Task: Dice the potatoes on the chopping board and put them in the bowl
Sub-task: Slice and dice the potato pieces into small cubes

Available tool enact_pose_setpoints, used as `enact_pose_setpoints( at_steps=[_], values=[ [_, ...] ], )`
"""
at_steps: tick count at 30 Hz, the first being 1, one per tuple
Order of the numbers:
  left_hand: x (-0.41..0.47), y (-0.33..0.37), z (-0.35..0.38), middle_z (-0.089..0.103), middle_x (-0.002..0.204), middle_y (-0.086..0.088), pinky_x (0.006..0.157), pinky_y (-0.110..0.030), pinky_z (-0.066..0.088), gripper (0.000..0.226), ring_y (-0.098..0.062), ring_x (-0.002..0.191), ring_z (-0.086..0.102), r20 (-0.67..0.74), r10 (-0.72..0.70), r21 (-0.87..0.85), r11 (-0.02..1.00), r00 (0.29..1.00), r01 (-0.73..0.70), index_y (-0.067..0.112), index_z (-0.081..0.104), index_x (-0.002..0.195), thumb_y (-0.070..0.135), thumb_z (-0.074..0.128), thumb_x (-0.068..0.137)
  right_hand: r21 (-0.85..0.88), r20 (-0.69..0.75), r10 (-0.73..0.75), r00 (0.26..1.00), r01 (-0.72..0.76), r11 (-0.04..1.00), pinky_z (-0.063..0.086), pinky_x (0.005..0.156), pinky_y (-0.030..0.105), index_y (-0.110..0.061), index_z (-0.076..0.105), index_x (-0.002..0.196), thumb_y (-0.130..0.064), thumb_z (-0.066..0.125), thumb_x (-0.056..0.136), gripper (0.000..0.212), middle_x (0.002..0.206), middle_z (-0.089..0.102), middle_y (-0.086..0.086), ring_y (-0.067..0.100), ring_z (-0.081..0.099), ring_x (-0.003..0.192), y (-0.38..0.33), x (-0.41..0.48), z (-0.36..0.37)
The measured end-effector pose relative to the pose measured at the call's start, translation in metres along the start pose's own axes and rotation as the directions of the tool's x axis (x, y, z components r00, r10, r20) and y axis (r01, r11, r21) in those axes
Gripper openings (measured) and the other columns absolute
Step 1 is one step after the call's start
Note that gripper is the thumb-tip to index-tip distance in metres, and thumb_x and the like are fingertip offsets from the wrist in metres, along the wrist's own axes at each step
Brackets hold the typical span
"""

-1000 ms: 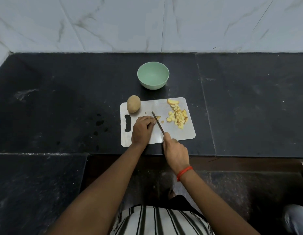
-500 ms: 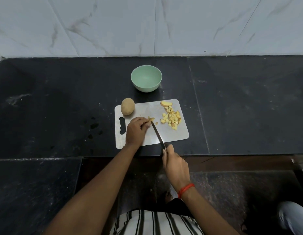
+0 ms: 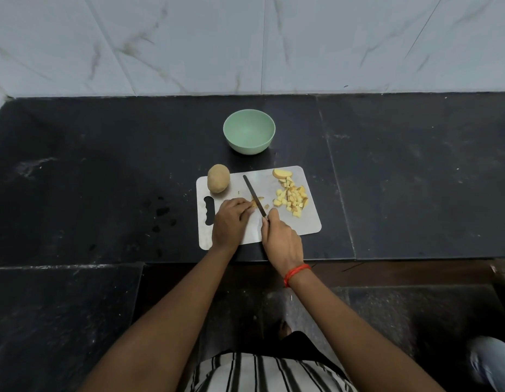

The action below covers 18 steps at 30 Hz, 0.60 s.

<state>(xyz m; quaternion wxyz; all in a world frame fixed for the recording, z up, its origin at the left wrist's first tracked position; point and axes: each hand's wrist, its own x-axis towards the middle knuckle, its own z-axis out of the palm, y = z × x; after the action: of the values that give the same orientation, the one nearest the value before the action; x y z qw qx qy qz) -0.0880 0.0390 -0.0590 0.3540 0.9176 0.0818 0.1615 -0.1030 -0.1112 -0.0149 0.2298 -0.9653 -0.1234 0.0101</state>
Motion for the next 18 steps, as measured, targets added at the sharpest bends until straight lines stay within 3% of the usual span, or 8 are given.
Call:
enact_pose_setpoints(
  at_steps=[6, 14, 18],
  values=[
    [0.001, 0.001, 0.0, 0.072, 0.101, 0.005, 0.082, -0.015, 0.038, 0.016, -0.012, 0.096, 0.057, -0.002, 0.015, 0.02, 1.0, 1.0, -0.015, 0.012, 0.079, 0.102, 0.022, 0.066, 0.098, -0.054, 0.03, 0.0, 1.0, 0.001, 0.999, 0.036, 0.053, 0.037, -0.014, 0.044, 0.118, -0.036, 0.03, 0.108, 0.027, 0.085, 0.068, 0.012, 0.038, 0.065, 0.072, -0.001, 0.003, 0.011],
    [0.001, 0.0, -0.001, 0.072, 0.103, 0.003, 0.08, -0.021, 0.043, 0.016, -0.015, 0.096, 0.057, -0.006, 0.034, 0.034, 0.999, 0.999, -0.034, 0.009, 0.078, 0.1, 0.018, 0.065, 0.099, -0.107, 0.057, 0.003, 0.998, 0.004, 0.994, 0.04, 0.056, 0.037, -0.016, 0.041, 0.125, -0.034, 0.029, 0.108, 0.027, 0.087, 0.068, 0.013, 0.038, 0.065, 0.072, -0.005, 0.011, 0.011],
    [0.001, -0.002, 0.001, 0.073, 0.104, 0.003, 0.081, -0.017, 0.04, 0.015, -0.016, 0.098, 0.058, 0.001, 0.042, 0.043, 0.998, 0.999, -0.042, 0.009, 0.078, 0.1, 0.015, 0.065, 0.098, -0.142, 0.077, 0.005, 0.997, 0.006, 0.99, 0.044, 0.056, 0.037, -0.018, 0.04, 0.125, -0.032, 0.03, 0.107, 0.025, 0.086, 0.068, 0.012, 0.036, 0.066, 0.072, -0.008, 0.016, 0.01]
  ],
)
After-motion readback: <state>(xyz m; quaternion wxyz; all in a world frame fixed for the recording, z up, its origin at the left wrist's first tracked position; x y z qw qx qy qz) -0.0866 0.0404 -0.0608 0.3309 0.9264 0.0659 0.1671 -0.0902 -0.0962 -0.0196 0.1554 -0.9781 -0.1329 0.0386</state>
